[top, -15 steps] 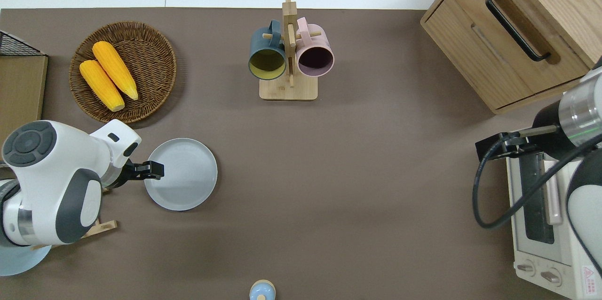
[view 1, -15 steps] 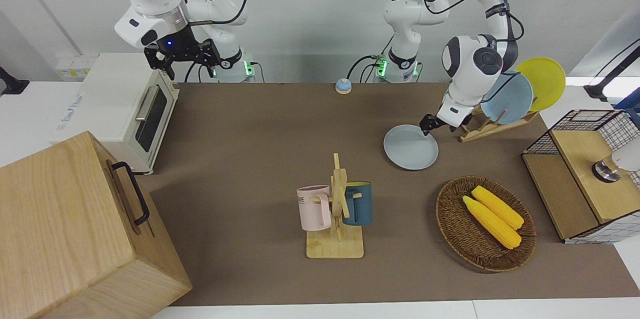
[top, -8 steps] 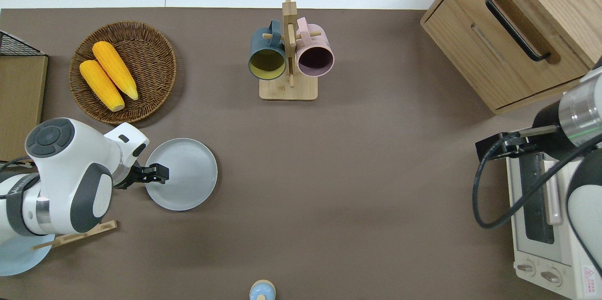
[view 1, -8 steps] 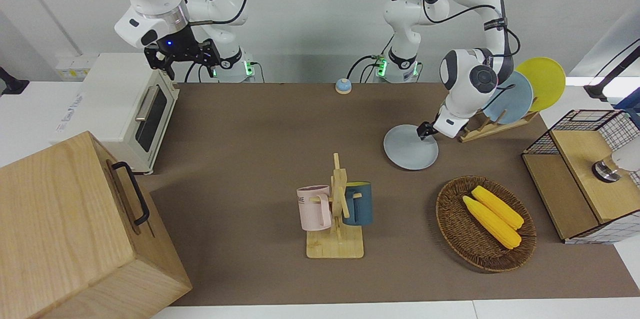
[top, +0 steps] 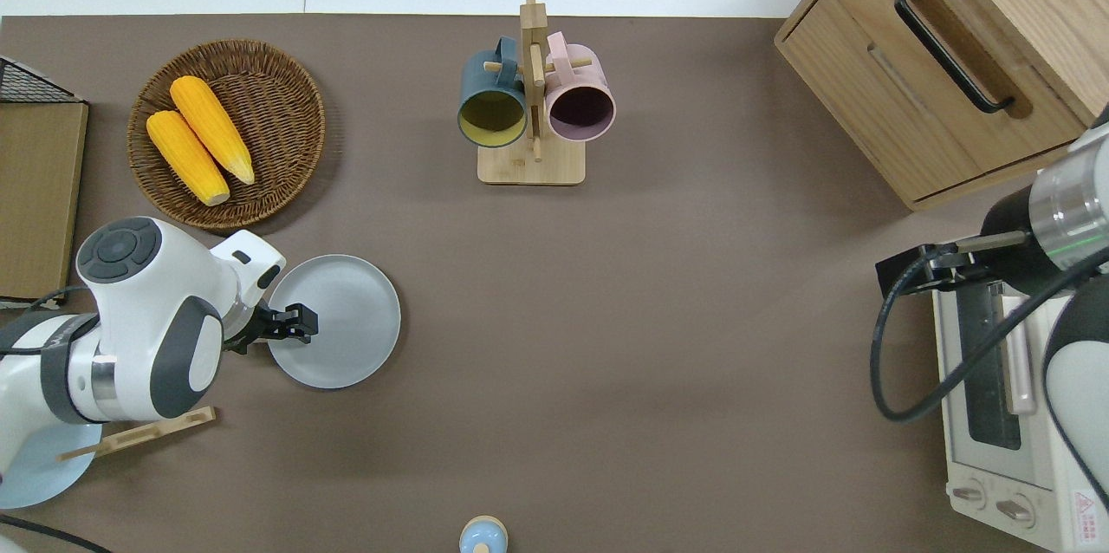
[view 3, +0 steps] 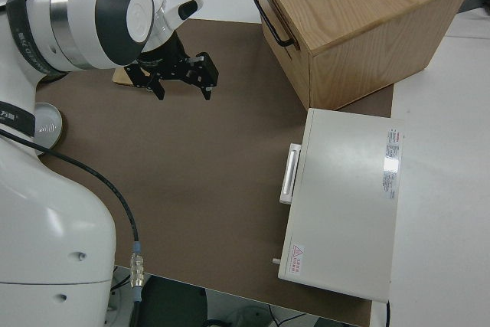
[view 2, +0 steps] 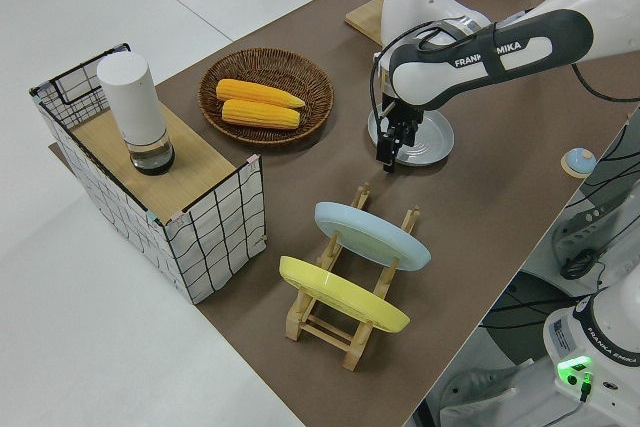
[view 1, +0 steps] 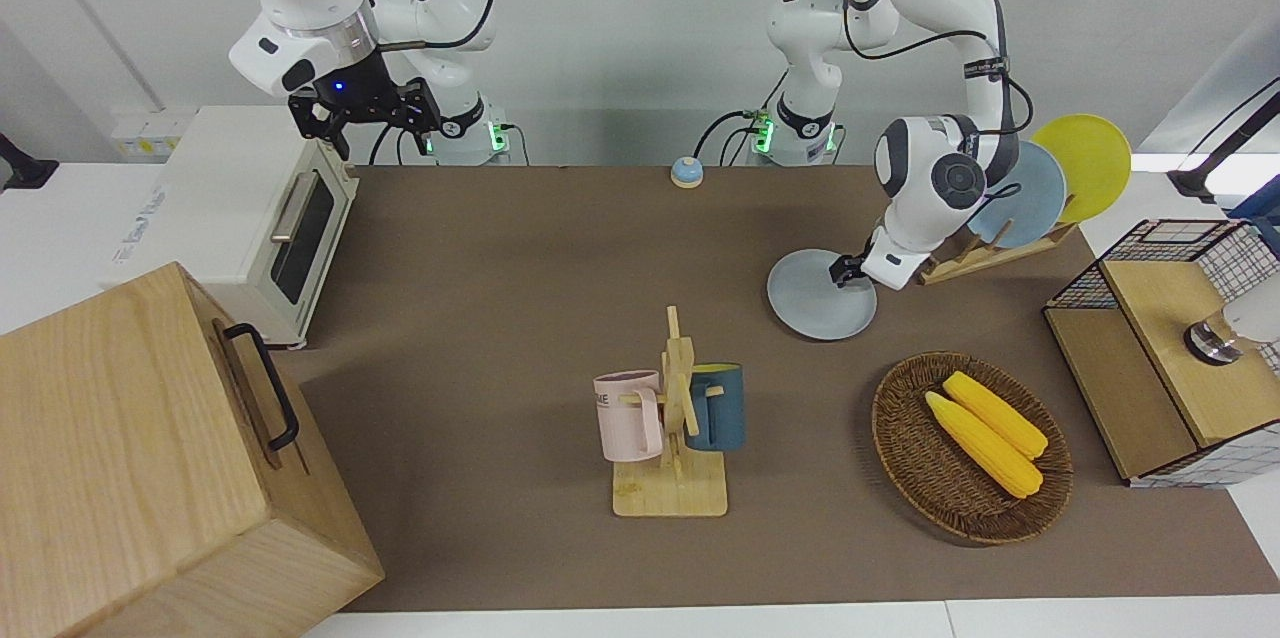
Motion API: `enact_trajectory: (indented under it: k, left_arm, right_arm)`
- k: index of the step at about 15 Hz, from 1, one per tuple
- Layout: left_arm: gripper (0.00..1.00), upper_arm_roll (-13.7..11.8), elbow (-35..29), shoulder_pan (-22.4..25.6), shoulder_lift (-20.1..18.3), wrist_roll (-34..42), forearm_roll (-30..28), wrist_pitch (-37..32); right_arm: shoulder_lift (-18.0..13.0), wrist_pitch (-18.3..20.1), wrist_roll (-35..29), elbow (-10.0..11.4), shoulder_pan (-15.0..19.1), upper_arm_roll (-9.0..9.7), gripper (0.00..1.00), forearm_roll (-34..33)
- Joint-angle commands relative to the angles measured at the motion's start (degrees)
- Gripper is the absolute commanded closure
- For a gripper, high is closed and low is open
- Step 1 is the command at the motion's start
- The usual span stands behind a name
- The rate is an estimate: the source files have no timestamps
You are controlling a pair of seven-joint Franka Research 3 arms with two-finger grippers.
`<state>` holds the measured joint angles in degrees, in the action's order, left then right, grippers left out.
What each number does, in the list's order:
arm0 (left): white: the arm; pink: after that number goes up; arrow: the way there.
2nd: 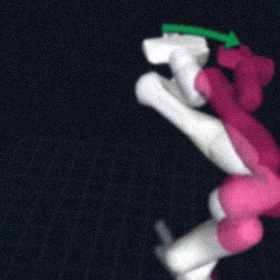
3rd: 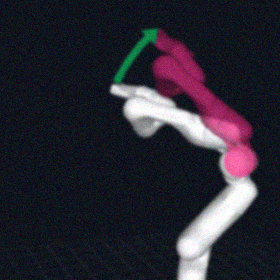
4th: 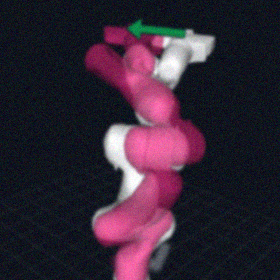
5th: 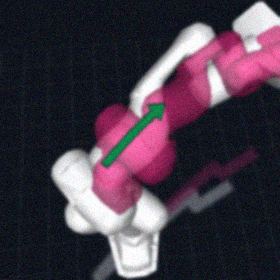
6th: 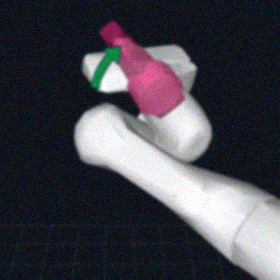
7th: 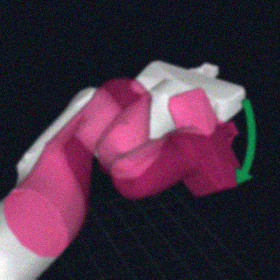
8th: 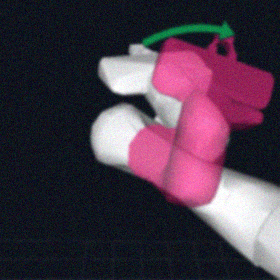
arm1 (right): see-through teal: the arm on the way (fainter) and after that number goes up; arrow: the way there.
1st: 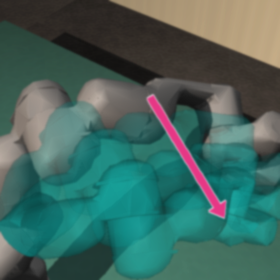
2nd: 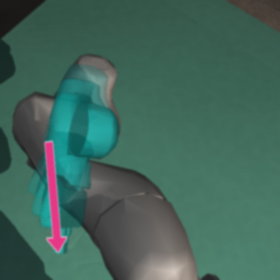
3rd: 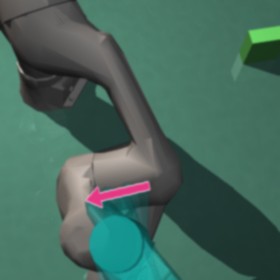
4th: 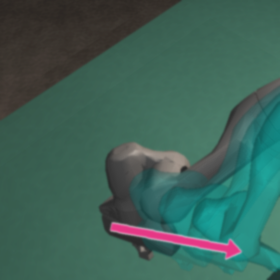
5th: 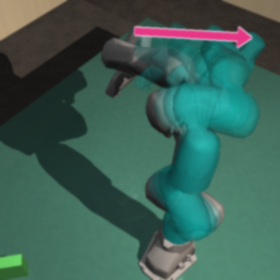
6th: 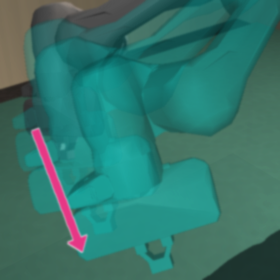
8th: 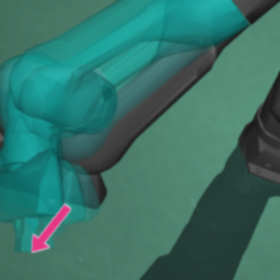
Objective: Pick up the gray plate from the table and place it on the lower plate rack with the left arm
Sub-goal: 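Close the left gripper on the gray plate's rim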
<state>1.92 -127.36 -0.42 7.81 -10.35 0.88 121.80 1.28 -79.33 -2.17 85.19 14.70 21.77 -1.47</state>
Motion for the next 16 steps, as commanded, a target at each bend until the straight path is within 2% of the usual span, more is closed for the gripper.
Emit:
enact_trajectory:
  k: [1,3,16]
  left_arm:
    - [0.76,0.3,-0.1,0.4,0.2,-2.7,0.3,0.9]
    - [1.0,0.3,0.0,0.4,0.2,-2.7,0.3,0.9]
    - [1.0,0.1,2.6,1.7,-0.3,-2.5,-0.6,-0.8]
  right_arm:
    - [-0.1,0.8,-0.7,-0.6,1.5,1.34,0.017,-0.4]
    - [-0.1,0.8,-0.7,-0.6,1.5,1.34,0.017,-0.4]
    - [-0.1,0.8,-0.7,-0.6,1.5,1.34,0.017,-0.4]
